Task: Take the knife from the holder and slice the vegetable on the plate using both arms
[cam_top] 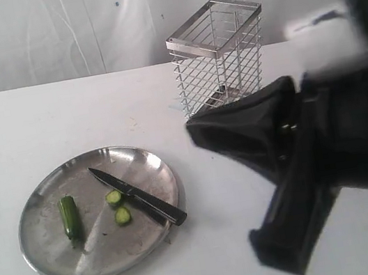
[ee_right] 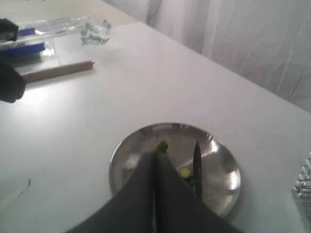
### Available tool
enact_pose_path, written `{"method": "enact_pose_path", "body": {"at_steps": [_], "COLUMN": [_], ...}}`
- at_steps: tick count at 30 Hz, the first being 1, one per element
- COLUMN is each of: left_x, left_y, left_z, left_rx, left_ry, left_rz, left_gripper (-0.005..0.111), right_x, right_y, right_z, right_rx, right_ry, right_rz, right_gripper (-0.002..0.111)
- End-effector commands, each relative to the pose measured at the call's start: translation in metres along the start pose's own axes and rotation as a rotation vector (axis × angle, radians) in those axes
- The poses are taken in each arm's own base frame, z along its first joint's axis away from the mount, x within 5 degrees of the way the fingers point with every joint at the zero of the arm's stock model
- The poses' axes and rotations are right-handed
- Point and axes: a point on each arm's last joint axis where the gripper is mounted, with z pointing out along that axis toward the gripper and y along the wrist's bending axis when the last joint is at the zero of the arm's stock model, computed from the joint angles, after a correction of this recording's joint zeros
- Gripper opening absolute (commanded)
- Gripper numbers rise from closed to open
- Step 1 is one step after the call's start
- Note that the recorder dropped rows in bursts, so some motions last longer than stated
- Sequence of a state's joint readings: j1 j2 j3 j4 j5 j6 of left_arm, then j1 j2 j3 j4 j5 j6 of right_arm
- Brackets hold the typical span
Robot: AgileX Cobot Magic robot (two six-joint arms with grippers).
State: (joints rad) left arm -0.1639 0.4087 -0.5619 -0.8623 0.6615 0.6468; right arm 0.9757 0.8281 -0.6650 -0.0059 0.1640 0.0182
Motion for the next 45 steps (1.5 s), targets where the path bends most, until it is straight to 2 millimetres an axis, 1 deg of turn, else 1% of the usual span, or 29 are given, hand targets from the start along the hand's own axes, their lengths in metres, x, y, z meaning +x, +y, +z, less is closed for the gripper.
{"method": "enact_pose_path", "body": {"at_steps": [1,2,5,10,14,17,20,22,28,37,42,45], "left_x": [0.002,0.002,0.002,0.002,0.002,0.002,0.002,0.002,0.002,0.002,0.002,0.002], "left_y": [-0.001,-0.001,-0.001,-0.001,-0.001,-0.001,-0.001,-0.001,-0.001,-0.001,-0.001,-0.001], "left_z": [0.0,0.0,0.0,0.0,0.0,0.0,0.0,-0.001,-0.001,-0.001,-0.001,-0.001], "left_rx": [0.007,0.006,0.006,0.005,0.005,0.004,0.004,0.004,0.004,0.004,0.004,0.004], "left_ry": [0.006,0.006,0.006,0.007,0.007,0.008,0.008,0.006,0.004,0.004,0.004,0.004], "left_rz": [0.002,0.003,0.003,0.003,0.003,0.005,0.005,0.006,0.007,0.007,0.007,0.009], "left_gripper": [0.0,0.0,0.0,0.0,0.0,0.0,0.0,0.0,0.0,0.0,0.0,0.0], "right_x": [0.029,0.041,0.07,0.115,0.147,0.163,0.165,0.169,0.173,0.175,0.176,0.176], "right_y": [-0.021,-0.025,-0.033,-0.036,-0.034,-0.033,-0.032,-0.032,-0.032,-0.033,-0.033,-0.034], "right_z": [-0.029,-0.035,-0.053,-0.078,-0.088,-0.091,-0.093,-0.093,-0.092,-0.093,-0.093,-0.093], "right_rx": [0.143,0.178,0.28,0.42,0.5,0.54,0.558,0.556,0.553,0.569,0.57,0.581], "right_ry": [-0.029,-0.023,-0.029,-0.081,-0.124,-0.158,-0.185,-0.143,-0.093,-0.072,-0.087,-0.078], "right_rz": [-0.007,0.002,0.024,0.073,0.086,0.084,0.084,0.096,0.11,0.123,0.197,0.163], "right_gripper": [0.0,0.0,0.0,0.0,0.0,0.0,0.0,0.0,0.0,0.0,0.0,0.0]}}
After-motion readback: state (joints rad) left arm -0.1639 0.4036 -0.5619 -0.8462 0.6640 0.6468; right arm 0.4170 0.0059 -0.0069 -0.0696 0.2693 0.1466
